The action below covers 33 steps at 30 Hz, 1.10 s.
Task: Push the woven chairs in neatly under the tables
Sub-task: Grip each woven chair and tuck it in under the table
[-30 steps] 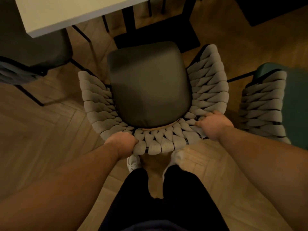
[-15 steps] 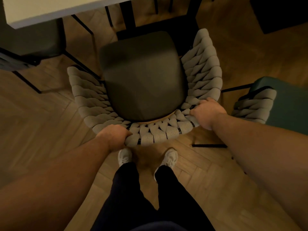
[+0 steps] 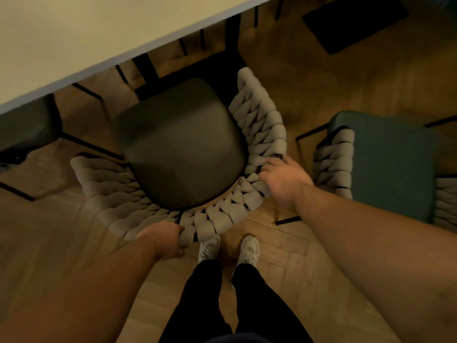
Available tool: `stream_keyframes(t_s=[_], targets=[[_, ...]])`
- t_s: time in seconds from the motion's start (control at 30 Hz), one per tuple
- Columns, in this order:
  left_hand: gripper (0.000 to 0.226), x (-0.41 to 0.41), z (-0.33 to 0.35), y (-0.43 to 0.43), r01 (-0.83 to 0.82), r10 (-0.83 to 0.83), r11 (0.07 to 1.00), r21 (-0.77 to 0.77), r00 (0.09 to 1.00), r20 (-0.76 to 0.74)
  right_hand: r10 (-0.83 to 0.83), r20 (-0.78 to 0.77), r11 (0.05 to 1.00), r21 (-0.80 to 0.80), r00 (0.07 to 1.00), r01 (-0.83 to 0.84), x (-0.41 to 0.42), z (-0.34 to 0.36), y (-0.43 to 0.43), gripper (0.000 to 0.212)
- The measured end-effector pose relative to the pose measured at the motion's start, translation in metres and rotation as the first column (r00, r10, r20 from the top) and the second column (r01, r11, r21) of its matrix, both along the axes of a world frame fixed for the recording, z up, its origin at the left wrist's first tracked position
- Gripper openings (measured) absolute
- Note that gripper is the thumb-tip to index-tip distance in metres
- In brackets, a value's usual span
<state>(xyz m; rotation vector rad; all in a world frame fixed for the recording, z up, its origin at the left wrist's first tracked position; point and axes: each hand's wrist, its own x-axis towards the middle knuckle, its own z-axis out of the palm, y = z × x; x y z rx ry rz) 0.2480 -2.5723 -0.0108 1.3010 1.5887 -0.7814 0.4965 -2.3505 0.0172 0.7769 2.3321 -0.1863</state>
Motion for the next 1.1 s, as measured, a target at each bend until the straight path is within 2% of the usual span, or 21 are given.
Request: stream_keyframes(t_s=[0.13,0.23,0.3,0.4,0.53,0.7,0.9,1.1], targets=[[0.067,0.003,0.017,0.029,0.086,-0.084,0.996,-0.026,0.995,0.054,-0.261,-0.106,0.965,-0.036,0.960,0.258,0.023,0.026,-0.017,0.058],[0.062,0.016,0.036,0.059,0.099,-0.109,0.991,0.091,0.988,0.107,-0.432,-0.142,0.902,-0.046,0.891,0.430,0.053,0.035,-0.029,0.060],[0.072,0.033,0.049,0.081,0.146,-0.171,0.971,0.189,0.977,0.126,-0.532,-0.146,0.845,-0.032,0.834,0.534,0.080,0.041,-0.036,0.064],[0.078,0.069,0.058,0.110,0.224,-0.289,0.912,0.345,0.945,0.152,-0.658,-0.154,0.748,-0.015,0.737,0.664,0.127,0.047,-0.047,0.064],[0.096,0.132,0.060,0.138,0.377,-0.452,0.838,0.394,0.885,0.115,-0.778,-0.187,0.606,0.030,0.600,0.795,0.204,0.050,-0.064,0.064],[0.102,0.234,0.064,0.158,0.526,-0.619,0.710,0.468,0.783,0.059,-0.870,-0.177,0.456,0.064,0.459,0.888,0.311,0.058,-0.089,0.096],[0.106,0.366,0.056,0.174,0.561,-0.668,0.654,0.507,0.743,0.039,-0.897,-0.085,0.434,0.018,0.434,0.901,0.426,0.054,-0.098,0.121],[0.114,0.456,0.028,0.181,0.620,-0.696,0.641,0.453,0.718,0.001,-0.845,0.053,0.534,0.026,0.533,0.845,0.502,0.023,-0.097,0.129]])
